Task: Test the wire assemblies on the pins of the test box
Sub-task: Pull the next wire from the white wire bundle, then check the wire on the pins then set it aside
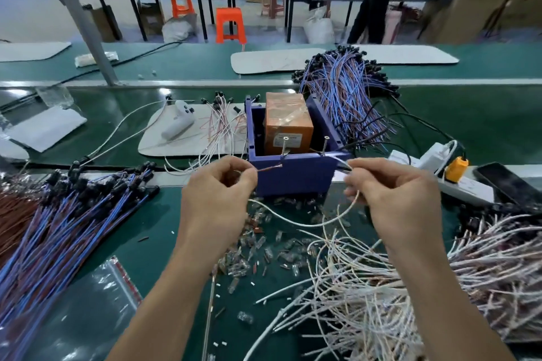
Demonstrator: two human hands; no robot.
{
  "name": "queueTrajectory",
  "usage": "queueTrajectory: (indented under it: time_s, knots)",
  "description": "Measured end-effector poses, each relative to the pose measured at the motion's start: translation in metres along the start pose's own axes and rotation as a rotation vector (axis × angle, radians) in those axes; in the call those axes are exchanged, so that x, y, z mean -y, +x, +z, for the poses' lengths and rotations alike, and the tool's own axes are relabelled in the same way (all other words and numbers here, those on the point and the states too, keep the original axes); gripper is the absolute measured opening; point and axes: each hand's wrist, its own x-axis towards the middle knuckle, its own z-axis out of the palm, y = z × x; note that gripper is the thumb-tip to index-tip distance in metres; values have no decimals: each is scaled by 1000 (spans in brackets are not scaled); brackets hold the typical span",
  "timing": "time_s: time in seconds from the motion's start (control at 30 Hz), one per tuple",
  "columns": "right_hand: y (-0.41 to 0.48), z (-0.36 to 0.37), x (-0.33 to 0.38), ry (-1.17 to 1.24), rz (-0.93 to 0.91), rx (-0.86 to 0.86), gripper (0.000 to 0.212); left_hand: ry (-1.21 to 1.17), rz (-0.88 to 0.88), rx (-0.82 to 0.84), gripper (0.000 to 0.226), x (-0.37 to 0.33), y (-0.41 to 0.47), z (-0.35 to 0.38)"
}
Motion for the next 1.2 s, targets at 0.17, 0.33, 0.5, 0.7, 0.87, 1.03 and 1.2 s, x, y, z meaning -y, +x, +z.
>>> queueTrajectory:
  time_s: [0.17, 0.33, 0.5, 0.7, 0.87, 1.03, 1.2]
  knots:
    - [18, -20, 0, -157, -90, -15, 21, 124, 88, 18, 9, -5, 11, 0]
    - [14, -11, -4, -427, 13, 201, 23, 89, 69, 9, 16, -8, 12, 5]
    - [-16, 12, -10, -504, 182, 541, 39, -158, -36, 9, 20, -10, 6, 3]
    - [-41, 61, -18, -337, 424, 696, 40, -621, -333, 103, 41, -26, 1, -14]
    - [-13, 71, -35, -716, 279, 371, 28, -667, -377, 101, 50, -20, 2, -26]
    - [-7, 96, -52, -460, 314, 399, 23, -667, -381, 112, 52, -9, 1, -33]
    - [-22, 116, -60, -88, 317, 405, 12, -689, -375, 127, 51, 0, -1, -37]
